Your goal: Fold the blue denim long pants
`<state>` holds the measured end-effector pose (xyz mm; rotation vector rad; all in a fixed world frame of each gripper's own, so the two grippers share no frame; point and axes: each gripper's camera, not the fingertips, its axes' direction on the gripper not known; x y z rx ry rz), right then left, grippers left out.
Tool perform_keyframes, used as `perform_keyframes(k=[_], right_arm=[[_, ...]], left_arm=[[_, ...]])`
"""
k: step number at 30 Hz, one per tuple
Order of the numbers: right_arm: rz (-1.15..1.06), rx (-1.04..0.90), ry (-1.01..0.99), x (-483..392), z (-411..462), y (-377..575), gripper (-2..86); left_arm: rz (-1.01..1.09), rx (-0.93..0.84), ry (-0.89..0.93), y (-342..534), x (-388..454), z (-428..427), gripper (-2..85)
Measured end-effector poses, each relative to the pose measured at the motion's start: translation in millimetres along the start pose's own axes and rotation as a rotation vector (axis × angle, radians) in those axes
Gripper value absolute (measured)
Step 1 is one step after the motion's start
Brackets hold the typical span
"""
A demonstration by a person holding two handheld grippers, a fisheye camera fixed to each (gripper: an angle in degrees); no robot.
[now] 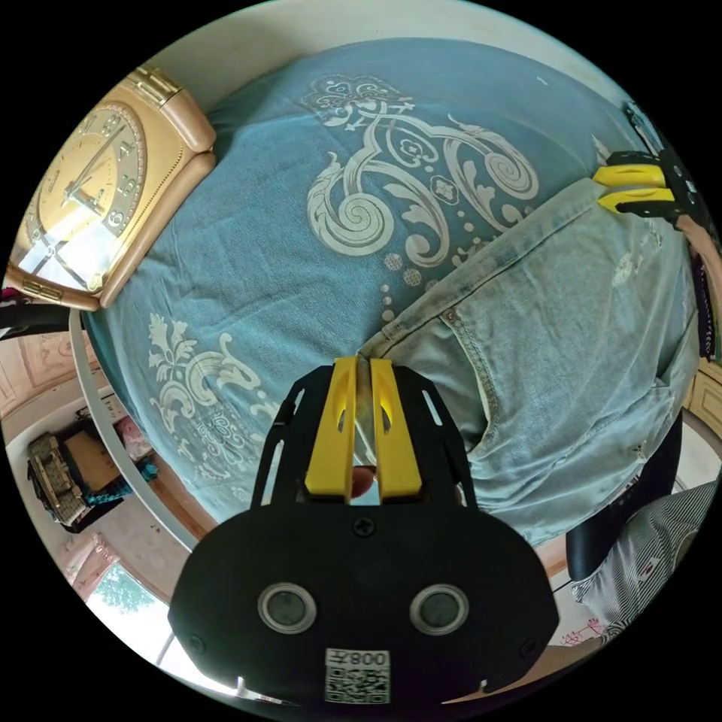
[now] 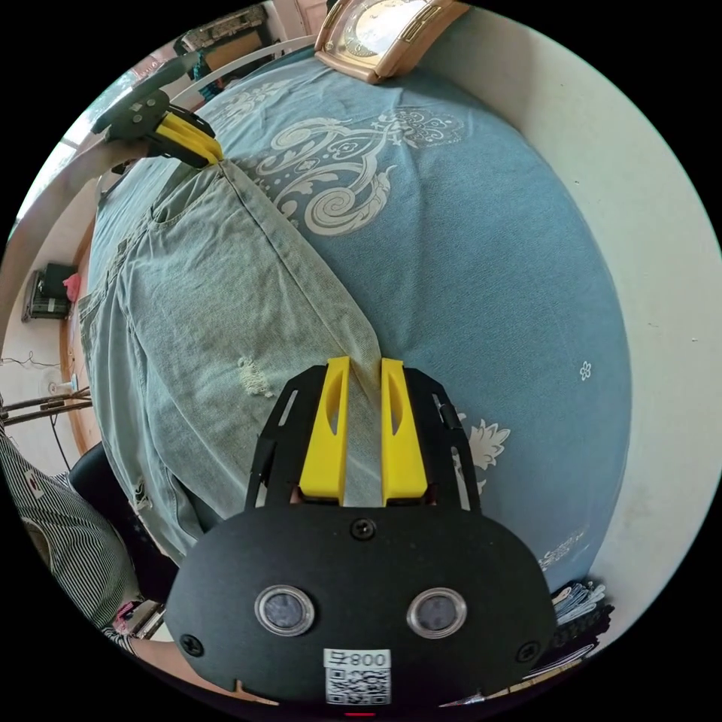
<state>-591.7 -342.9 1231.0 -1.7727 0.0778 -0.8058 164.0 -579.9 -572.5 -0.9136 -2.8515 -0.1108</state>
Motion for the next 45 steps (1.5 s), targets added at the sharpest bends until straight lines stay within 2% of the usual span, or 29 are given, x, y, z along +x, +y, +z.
perform_keyframes(k=[3, 10, 21, 34, 45], right_arm=[[0.006, -0.013, 0.007, -2, -5, 9, 7.2], [0.106, 0.069, 0.026, -16, -17, 57, 3.1], [0.166, 0.147, 0.037, -60, -70, 150, 1.4], [0.211, 0.278, 0.078, -174, -125, 297, 1.4], [0.179, 0.302, 0.072, -310, -137, 407, 1.3]], left_arm=[[0.012, 0.007, -0.006, 14, 3, -6, 2.4], [-0.054, 0.101, -0.208, 74, 35, -23, 1.7], [-0.126, 0.266, -0.263, 212, 61, -90, 1.4], [-0.145, 0.365, -0.272, 414, 115, -144, 1.4], [-0.116, 0.36, -0.263, 591, 176, -141, 1.3]])
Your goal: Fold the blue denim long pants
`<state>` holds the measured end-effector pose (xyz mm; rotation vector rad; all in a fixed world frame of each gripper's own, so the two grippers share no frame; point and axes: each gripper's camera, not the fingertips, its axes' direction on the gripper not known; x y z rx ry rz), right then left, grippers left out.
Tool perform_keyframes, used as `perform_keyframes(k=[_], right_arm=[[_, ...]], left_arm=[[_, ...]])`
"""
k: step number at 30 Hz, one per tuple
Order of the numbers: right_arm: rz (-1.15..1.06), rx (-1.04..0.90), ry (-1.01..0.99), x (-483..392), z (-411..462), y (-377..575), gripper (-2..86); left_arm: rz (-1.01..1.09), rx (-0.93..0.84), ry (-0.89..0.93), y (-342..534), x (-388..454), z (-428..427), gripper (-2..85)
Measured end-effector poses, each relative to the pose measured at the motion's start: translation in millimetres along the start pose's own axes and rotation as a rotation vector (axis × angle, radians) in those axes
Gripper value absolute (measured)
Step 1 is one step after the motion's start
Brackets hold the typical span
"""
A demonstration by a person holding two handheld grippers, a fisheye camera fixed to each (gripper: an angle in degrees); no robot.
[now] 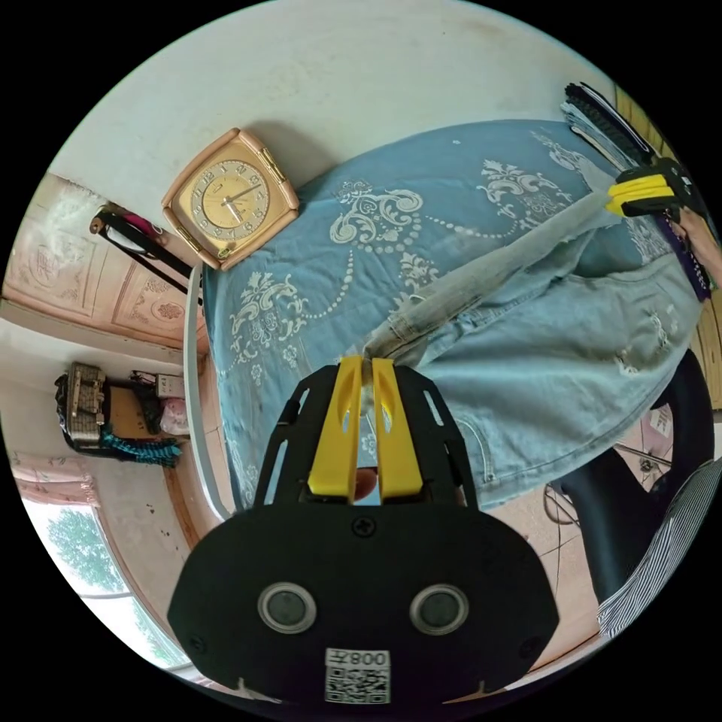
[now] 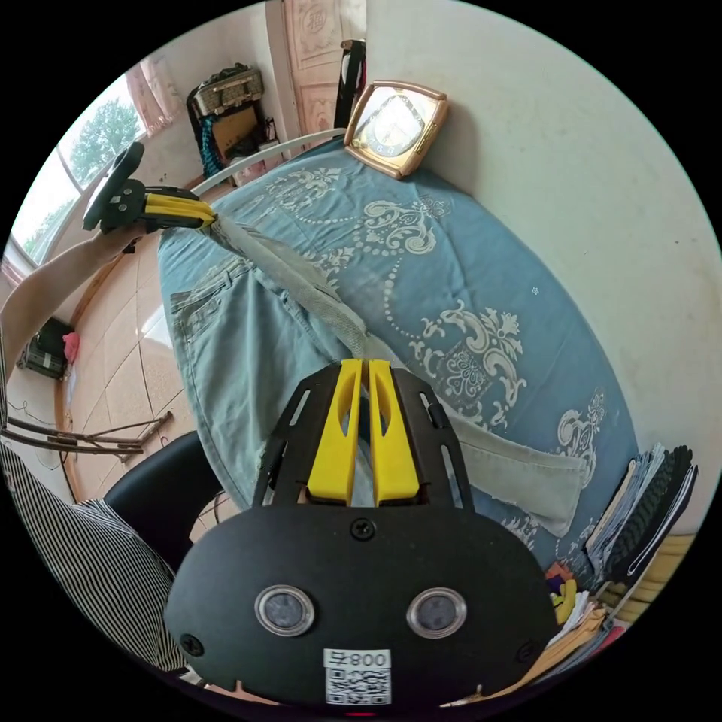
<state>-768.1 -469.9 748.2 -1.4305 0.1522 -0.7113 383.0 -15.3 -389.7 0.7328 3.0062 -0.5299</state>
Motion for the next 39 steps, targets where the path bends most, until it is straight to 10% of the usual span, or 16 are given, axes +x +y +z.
perform_keyframes(k=[39], right_arm=[[-0.116, -0.223, -0.091, -310, 47, 108, 1.4]], left_arm=[[0.027, -0.136, 0.047, 341, 64, -44, 0.9]])
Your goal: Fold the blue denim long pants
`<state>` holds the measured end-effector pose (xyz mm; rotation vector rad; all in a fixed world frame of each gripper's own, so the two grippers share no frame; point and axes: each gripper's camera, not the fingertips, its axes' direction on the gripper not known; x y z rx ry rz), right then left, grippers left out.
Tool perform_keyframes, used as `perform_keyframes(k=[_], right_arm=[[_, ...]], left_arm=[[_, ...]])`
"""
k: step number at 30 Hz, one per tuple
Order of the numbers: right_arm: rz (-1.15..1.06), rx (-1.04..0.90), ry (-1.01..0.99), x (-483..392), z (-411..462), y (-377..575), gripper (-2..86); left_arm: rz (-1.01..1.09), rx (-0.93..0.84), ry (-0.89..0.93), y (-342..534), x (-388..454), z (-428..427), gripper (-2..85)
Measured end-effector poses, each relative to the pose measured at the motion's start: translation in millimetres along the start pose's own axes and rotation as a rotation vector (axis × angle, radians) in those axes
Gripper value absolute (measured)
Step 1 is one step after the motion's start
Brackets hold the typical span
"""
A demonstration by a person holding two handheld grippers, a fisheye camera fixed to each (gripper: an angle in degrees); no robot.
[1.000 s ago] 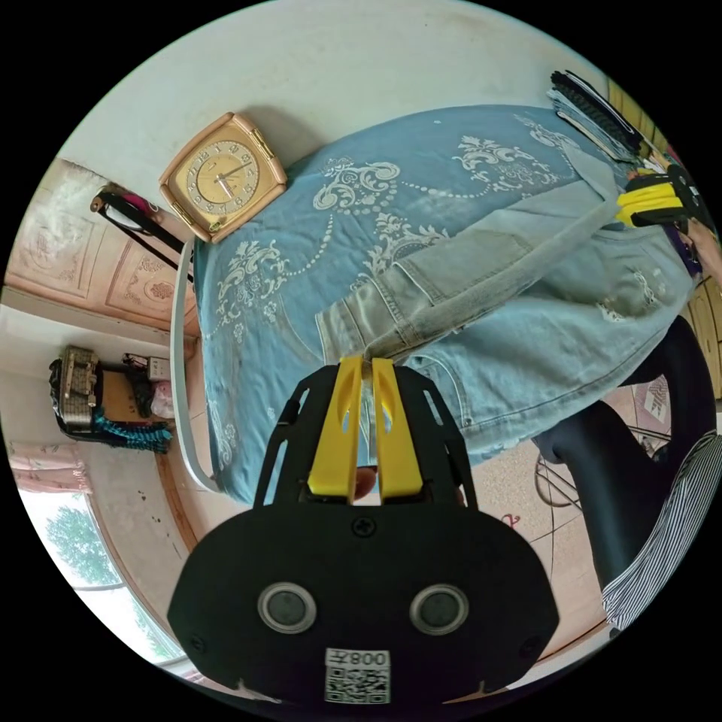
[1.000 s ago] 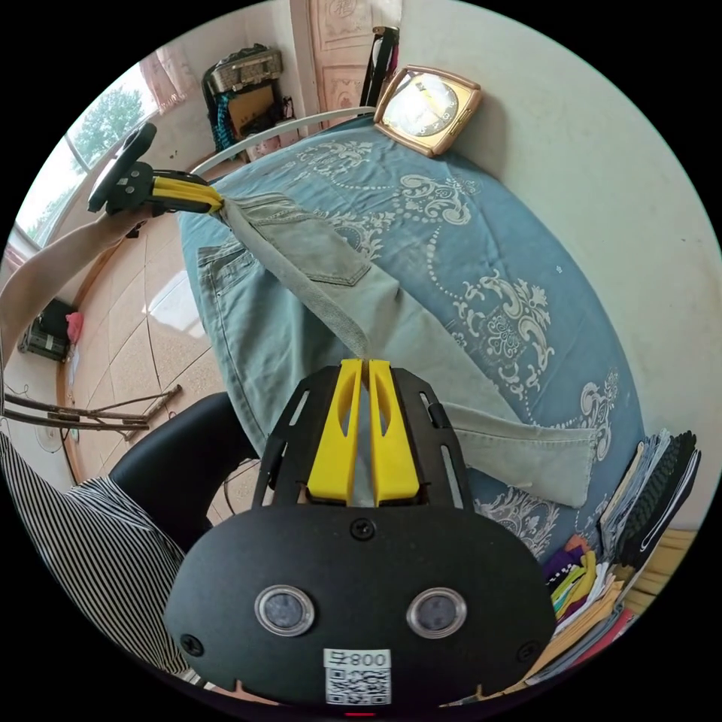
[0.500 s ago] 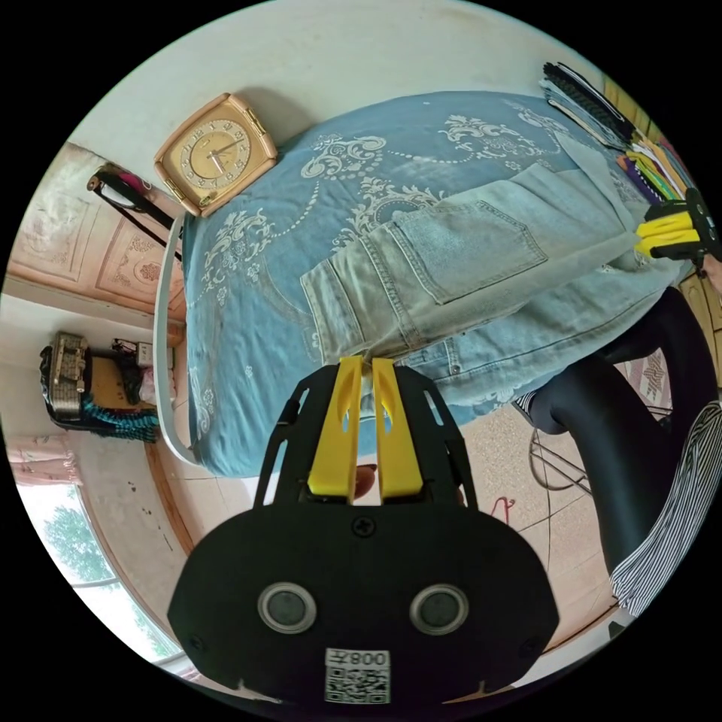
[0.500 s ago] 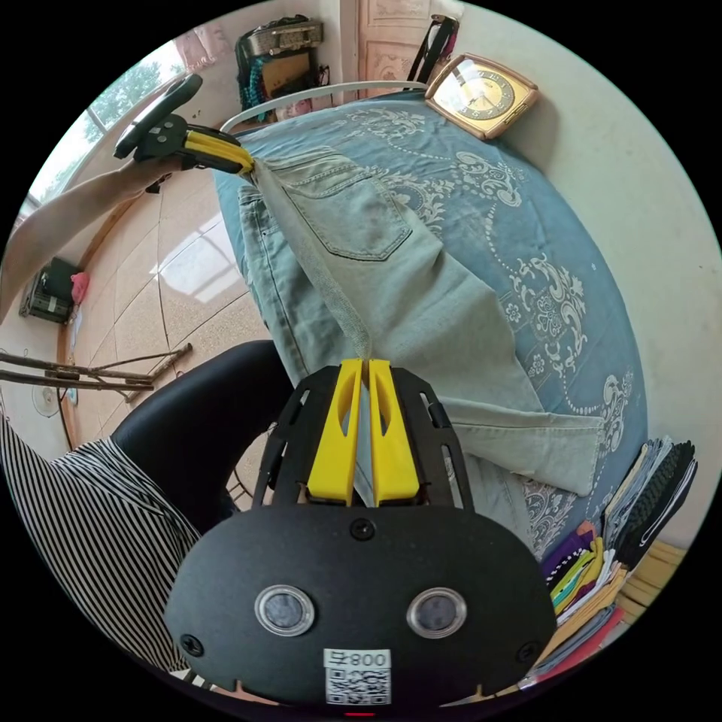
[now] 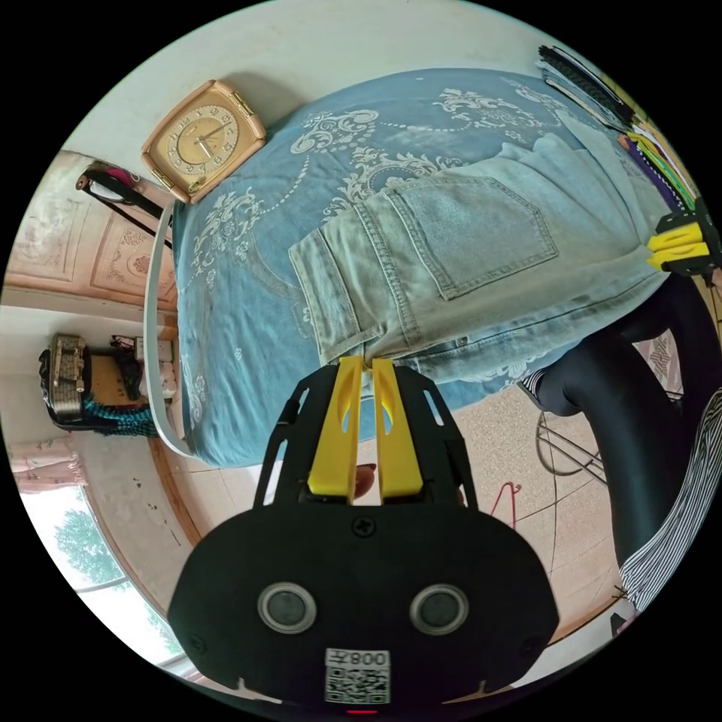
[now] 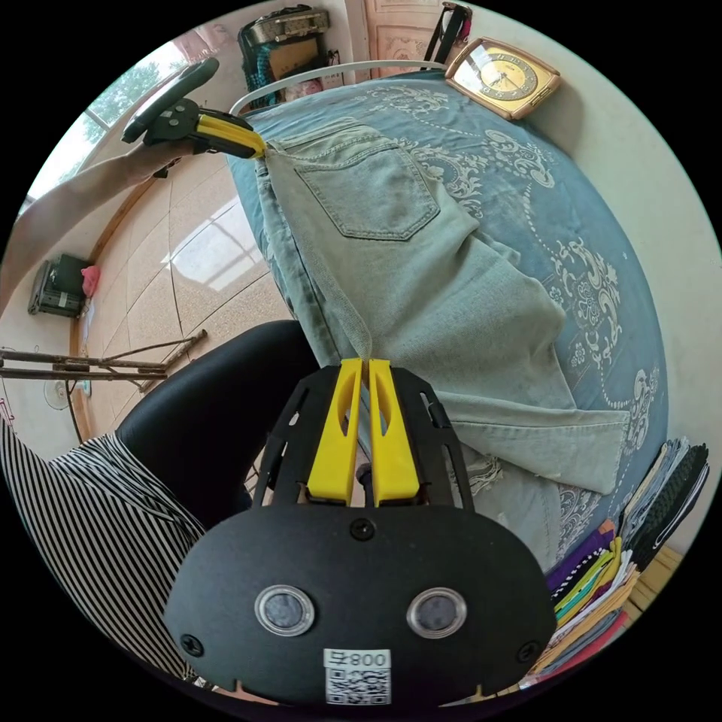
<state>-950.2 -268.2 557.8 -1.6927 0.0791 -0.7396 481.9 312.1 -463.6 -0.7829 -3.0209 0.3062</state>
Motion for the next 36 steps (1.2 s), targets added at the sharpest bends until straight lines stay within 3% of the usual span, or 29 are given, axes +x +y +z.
perform_keyframes(k=[20, 36], right_arm=[[-0.017, -0.052, -0.066, -53, 75, -58, 1.7], [0.055, -0.051, -0.107, -48, 144, -95, 2.0]], left_arm=[[0.047, -0.048, -0.011, 69, 25, 24, 1.0], [-0.122, 0.016, 0.106, 129, 10, 37, 1.0]])
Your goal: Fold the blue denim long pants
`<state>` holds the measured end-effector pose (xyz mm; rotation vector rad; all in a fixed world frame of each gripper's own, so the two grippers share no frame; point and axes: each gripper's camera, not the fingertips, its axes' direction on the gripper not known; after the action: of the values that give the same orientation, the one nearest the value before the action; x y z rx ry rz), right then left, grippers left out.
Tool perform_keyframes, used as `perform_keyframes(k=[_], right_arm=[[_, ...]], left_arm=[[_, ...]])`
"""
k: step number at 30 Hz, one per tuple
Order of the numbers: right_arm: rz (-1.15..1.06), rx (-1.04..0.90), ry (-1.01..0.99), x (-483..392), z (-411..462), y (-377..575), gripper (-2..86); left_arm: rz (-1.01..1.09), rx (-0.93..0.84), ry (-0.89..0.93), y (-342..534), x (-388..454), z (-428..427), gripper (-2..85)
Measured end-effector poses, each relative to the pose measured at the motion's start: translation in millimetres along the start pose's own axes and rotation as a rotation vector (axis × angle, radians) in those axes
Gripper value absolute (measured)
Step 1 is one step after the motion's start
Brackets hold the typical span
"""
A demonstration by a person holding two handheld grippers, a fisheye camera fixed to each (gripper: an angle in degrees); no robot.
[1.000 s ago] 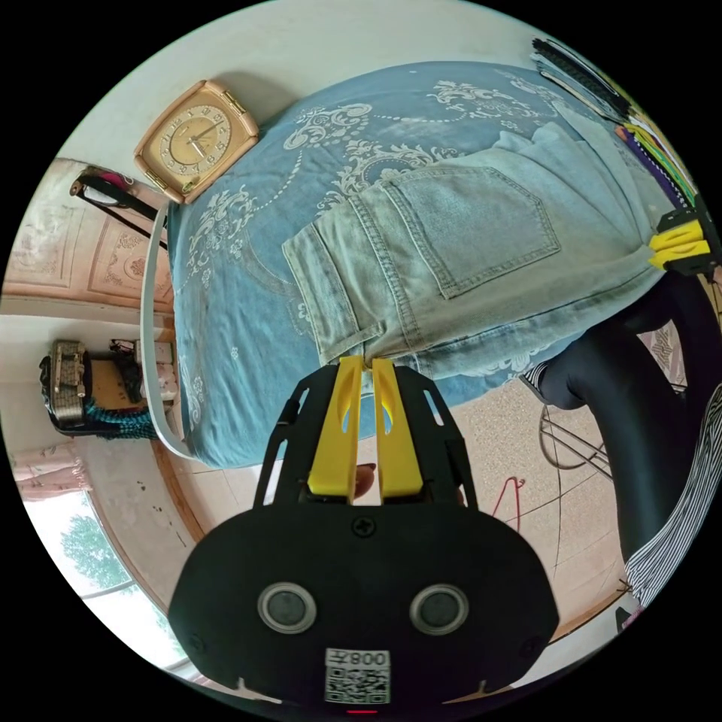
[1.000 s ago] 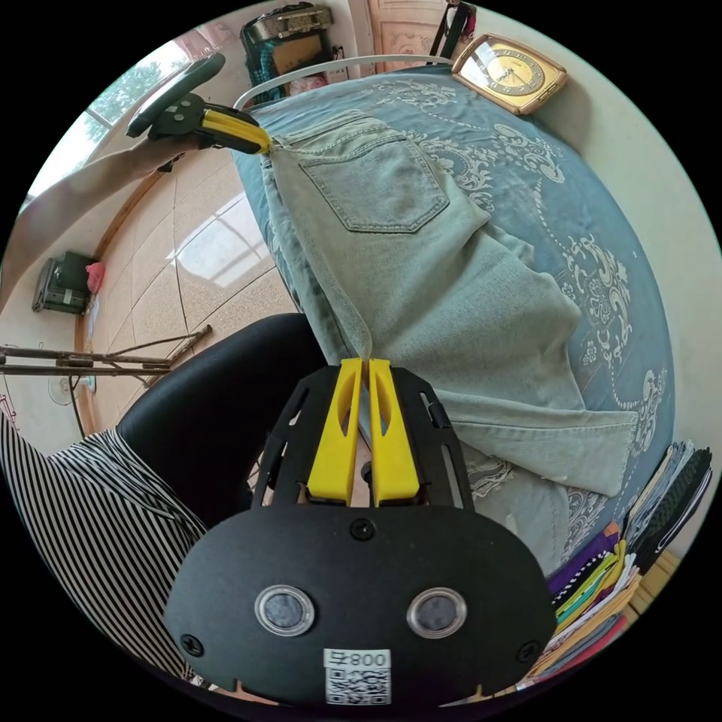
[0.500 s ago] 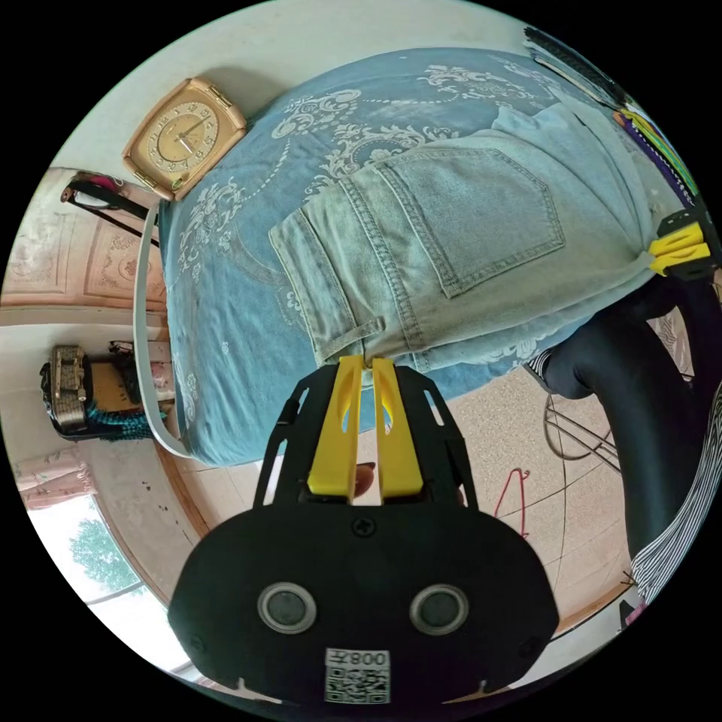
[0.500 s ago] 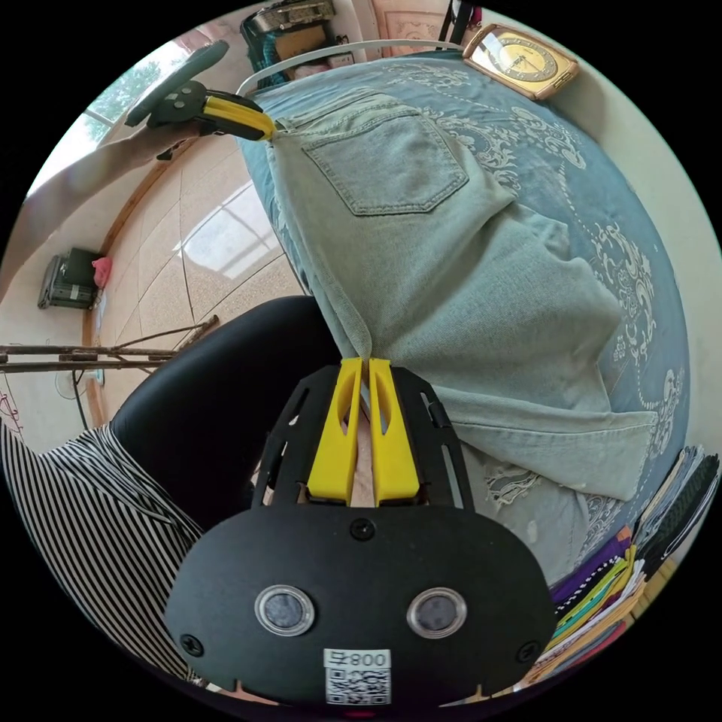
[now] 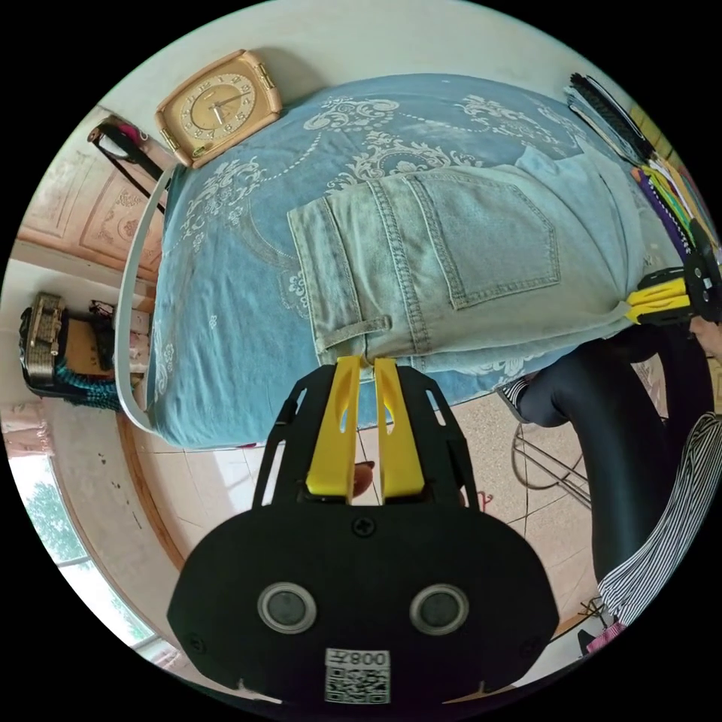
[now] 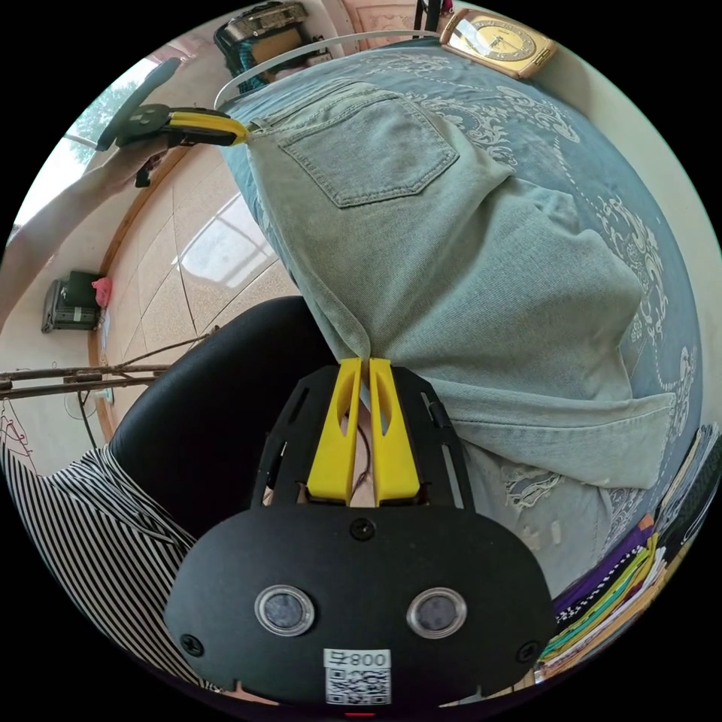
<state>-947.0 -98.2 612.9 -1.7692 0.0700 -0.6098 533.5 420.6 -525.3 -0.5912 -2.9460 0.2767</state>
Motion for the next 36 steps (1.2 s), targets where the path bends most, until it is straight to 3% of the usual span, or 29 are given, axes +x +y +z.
perform_keyframes(k=[5, 12, 18, 28, 31, 36], right_arm=[[0.032, 0.019, -0.023, 11, 21, -7, 2.2], [0.07, 0.046, -0.053, 30, 49, -11, 2.5], [0.114, 0.062, -0.085, 49, 74, -12, 2.9], [0.271, 0.245, -0.344, 113, 94, 23, 1.2], [0.328, 0.285, -0.297, 136, 99, 39, 0.5], [0.364, 0.244, -0.2, 167, 128, 42, 0.2]], left_arm=[[-0.145, 0.036, 0.061, 36, -15, -3, 1.3], [-0.319, 0.208, 0.367, 35, -13, -1, 1.4], [-0.284, 0.056, 0.339, 6, 23, 31, 0.4], [-0.285, 0.049, 0.287, -20, 53, 17, 0.2], [-0.28, 0.144, 0.253, -25, 73, -7, 0.3], [-0.086, 0.257, 0.495, -56, 152, -36, 1.2]])
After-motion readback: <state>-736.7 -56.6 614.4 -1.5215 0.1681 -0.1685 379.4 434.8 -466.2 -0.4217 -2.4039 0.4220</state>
